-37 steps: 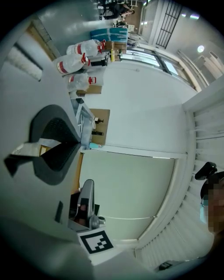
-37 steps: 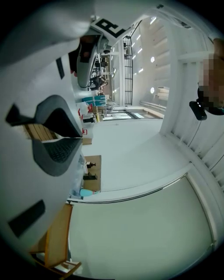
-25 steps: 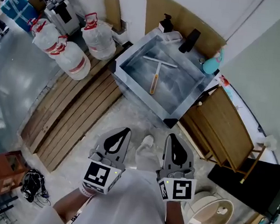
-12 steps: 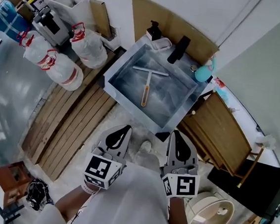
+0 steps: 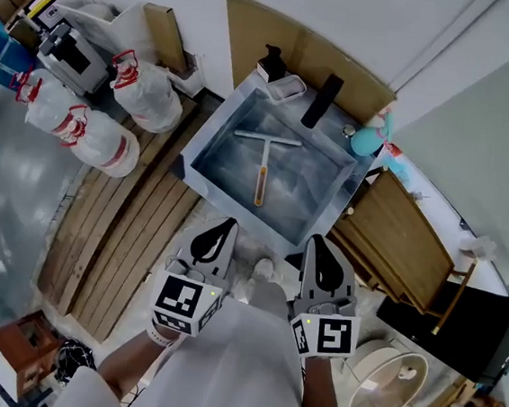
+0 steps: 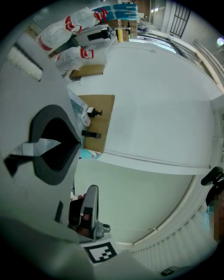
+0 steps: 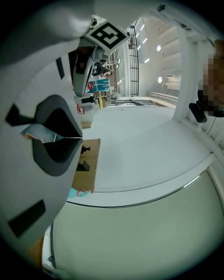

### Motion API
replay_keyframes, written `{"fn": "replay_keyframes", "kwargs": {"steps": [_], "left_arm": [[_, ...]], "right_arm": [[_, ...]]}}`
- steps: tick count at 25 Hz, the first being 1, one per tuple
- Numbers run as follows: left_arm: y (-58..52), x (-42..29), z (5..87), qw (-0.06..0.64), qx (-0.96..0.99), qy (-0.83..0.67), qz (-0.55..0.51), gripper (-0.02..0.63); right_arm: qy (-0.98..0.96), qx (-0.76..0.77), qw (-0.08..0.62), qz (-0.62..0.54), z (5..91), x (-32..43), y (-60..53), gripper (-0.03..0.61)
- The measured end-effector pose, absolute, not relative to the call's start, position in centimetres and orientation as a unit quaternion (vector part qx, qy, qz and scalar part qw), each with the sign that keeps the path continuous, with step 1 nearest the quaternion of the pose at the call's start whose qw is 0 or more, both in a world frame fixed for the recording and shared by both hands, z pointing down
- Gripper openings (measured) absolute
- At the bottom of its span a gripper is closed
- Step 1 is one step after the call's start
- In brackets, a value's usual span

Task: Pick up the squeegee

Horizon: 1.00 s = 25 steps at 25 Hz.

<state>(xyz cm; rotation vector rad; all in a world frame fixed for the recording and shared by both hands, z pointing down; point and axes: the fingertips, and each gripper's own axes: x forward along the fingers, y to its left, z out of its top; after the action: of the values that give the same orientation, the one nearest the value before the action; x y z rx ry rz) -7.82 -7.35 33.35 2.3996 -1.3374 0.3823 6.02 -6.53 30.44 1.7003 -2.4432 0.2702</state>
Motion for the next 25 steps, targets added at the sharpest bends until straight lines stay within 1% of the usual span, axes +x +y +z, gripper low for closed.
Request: {"fn": "replay_keyframes", "kwargs": {"steps": [6,11,18,22,25], "left_arm": [[-10.6,-8.4,37.7,0.216,0.846,-0.460,0.161,0.005],[-14.2,-8.2,40.6,0.237,0.831,-0.470,0.179,0.005],[-17.6,-6.3,46.4,0.279,0.802,-0.478,0.223,0.005],[-20.4,-4.0,49.4,0.321,0.807,-0.448,0.214,0.006],[-22.6,-3.7,51.4,0.327,0.799,-0.457,0.213,0.006]], "right_arm": [[-0.795,0.590,0.091,0.107,33.6,5.5,-8.8,0.006],[-0.801,0.578,0.106,0.115,36.3,4.8,-10.9,0.006],[-0.806,0.566,0.117,0.132,40.3,5.9,-12.5,0.006],[-0.800,0.569,0.119,0.146,42.3,6.6,-13.7,0.006],[-0.801,0.570,0.118,0.142,43.3,6.6,-14.2,0.006]]}}
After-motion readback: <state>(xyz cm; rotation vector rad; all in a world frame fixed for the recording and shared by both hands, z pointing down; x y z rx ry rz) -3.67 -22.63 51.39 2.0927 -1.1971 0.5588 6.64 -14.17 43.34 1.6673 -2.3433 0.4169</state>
